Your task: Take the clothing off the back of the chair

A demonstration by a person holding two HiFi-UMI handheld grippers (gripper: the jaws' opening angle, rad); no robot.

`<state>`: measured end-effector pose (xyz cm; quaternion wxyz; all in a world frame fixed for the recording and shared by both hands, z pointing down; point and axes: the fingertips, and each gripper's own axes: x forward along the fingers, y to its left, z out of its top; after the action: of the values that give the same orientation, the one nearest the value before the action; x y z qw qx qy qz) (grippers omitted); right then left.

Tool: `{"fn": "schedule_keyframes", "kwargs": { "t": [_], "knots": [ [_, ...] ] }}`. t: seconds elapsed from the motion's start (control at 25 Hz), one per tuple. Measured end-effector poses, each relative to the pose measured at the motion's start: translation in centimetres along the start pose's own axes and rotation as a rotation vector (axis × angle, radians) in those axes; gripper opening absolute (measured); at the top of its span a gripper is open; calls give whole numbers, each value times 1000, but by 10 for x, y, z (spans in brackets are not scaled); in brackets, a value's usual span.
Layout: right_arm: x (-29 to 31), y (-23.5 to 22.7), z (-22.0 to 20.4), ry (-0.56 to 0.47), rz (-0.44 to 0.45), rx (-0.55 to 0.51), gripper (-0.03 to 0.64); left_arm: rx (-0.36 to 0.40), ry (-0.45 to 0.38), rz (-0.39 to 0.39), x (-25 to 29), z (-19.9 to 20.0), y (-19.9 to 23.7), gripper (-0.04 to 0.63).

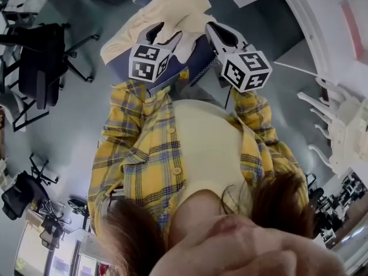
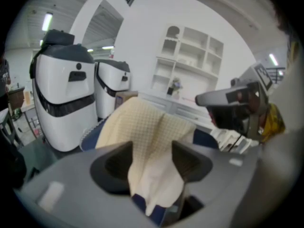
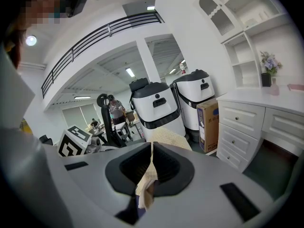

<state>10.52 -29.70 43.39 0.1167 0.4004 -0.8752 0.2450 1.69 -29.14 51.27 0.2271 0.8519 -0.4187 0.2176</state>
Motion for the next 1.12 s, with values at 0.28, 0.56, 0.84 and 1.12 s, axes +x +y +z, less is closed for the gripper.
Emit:
{"fn": "schedule_keyframes", "kwargs": {
  "t": [0.28, 0.56, 0.84, 1.12],
  "knots": [
    [4, -9, -2, 10, 13, 12, 15, 72, 45, 0, 17, -8, -8, 318],
    [6, -16, 1, 11, 27, 15, 15, 162, 86, 15, 33, -11, -10, 394],
    [7, -23, 5, 6, 27, 7, 15, 185, 94, 65, 46, -5, 3, 427],
    [5, -28, 4, 7, 36, 15, 15, 189, 92, 131, 43, -4, 9, 431]
  ]
}}
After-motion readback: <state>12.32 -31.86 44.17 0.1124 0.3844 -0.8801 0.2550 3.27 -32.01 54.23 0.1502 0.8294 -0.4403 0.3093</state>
